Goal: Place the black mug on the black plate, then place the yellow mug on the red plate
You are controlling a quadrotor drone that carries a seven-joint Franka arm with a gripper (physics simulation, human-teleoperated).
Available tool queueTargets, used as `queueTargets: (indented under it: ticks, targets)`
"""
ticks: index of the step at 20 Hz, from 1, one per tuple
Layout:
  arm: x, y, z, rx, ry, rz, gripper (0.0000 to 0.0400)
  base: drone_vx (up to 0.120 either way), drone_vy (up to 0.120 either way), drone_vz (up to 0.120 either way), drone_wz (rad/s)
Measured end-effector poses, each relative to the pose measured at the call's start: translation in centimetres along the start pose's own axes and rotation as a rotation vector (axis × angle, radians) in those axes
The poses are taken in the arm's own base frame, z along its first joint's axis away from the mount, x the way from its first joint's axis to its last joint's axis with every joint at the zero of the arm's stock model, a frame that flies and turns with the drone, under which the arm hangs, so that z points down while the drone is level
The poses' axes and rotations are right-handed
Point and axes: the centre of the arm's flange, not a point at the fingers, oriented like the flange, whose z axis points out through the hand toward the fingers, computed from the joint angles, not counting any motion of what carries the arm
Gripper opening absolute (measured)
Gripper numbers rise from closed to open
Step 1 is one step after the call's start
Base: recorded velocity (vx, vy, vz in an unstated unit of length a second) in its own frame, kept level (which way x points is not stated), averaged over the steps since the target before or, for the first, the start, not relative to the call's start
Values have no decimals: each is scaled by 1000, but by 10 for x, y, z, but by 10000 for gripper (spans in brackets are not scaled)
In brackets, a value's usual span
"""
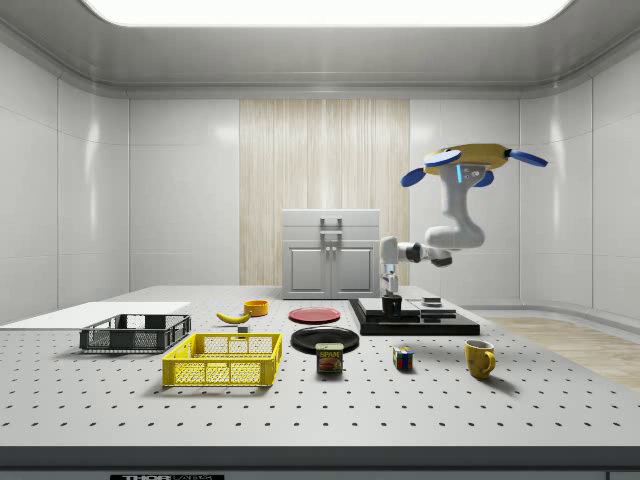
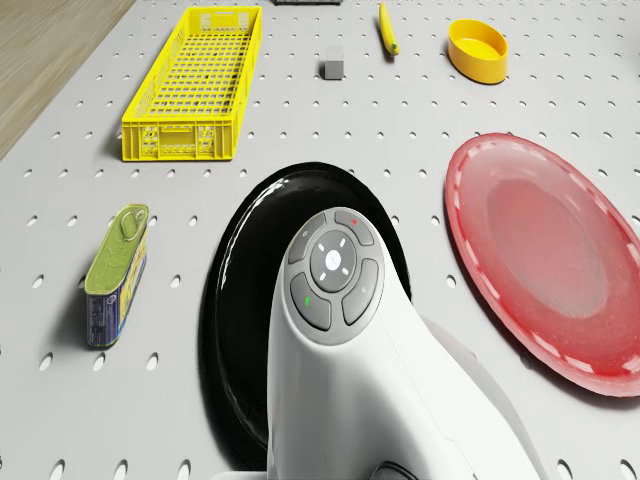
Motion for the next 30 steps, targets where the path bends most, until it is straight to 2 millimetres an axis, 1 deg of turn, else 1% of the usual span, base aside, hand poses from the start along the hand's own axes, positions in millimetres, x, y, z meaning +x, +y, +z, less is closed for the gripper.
queueTargets:
  ticks: [30]
  targets:
    - [0, 0, 0, 0, 0, 0, 110, 120, 0, 0, 0]
